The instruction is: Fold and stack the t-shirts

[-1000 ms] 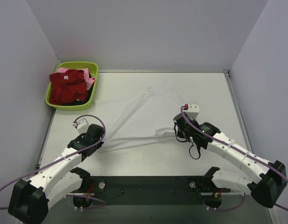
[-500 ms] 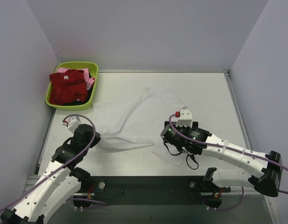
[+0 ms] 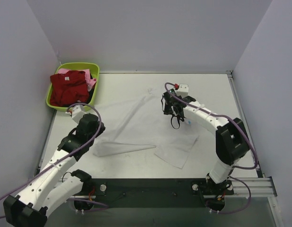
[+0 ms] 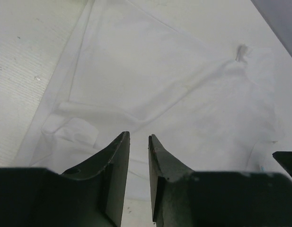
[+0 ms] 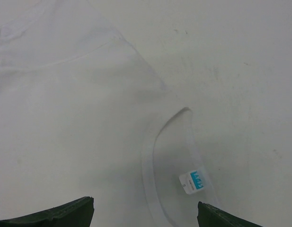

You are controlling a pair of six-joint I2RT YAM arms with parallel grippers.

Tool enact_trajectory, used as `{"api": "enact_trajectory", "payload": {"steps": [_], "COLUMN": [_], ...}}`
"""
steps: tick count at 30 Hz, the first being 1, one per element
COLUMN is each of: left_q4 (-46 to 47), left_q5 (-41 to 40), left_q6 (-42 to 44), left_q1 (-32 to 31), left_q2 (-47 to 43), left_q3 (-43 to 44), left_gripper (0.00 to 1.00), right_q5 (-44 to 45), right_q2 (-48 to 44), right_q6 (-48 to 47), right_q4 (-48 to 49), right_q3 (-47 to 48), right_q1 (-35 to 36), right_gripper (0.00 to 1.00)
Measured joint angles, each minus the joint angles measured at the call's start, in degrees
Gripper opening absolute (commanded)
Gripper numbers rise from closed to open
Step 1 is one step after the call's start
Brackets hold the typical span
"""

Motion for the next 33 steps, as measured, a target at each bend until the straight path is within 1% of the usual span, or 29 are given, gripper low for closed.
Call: {"api": "enact_trajectory", "payload": {"steps": [2,6,9,13,21,28,33], "left_q4": [2.4,6.7,8.1,9.5,12.5,13.4,13.5], "left_q5": [-0.7,-0.9,-0.7,0.7,1.6,1.4,2.5], "left_q6": [0.7,2.1,3.2,4.1,4.9,5.5,6.2], "left_q1": [0.0,0.0,0.2,2.1,6.0,7.8,9.6], "left_q2": [4.2,17.9,28.3,38.4,50.7,59.5,65.3], "left_q3": [0.0,0.2,0.8,4.6,12.4,21.4,28.8], "left_gripper": [0.29,0.29,0.29,0.28,0.27,0.27,0.27], "right_q5": [-1.9,-5.6,-8.4,-11.3,-15.7,-19.1,-23.6], "right_q2": [4.0,11.2,13.4,15.4,17.0,24.8,28.2], "right_q6": [-1.1,-3.5,-5.0,-6.1,-7.1,-6.6,-5.6], "right_q4": [1.1,3.9,4.6,5.4,6.2,5.7,5.3], "right_q3": [3.2,8.7,9.5,10.3,10.8,16.4,22.0], "right_q1": [-1.8,-4.1,-5.2,-6.2,-8.0,-11.4,-16.5], "right_gripper": [0.89,0.88,0.88,0.88,0.88,0.88,0.88]}}
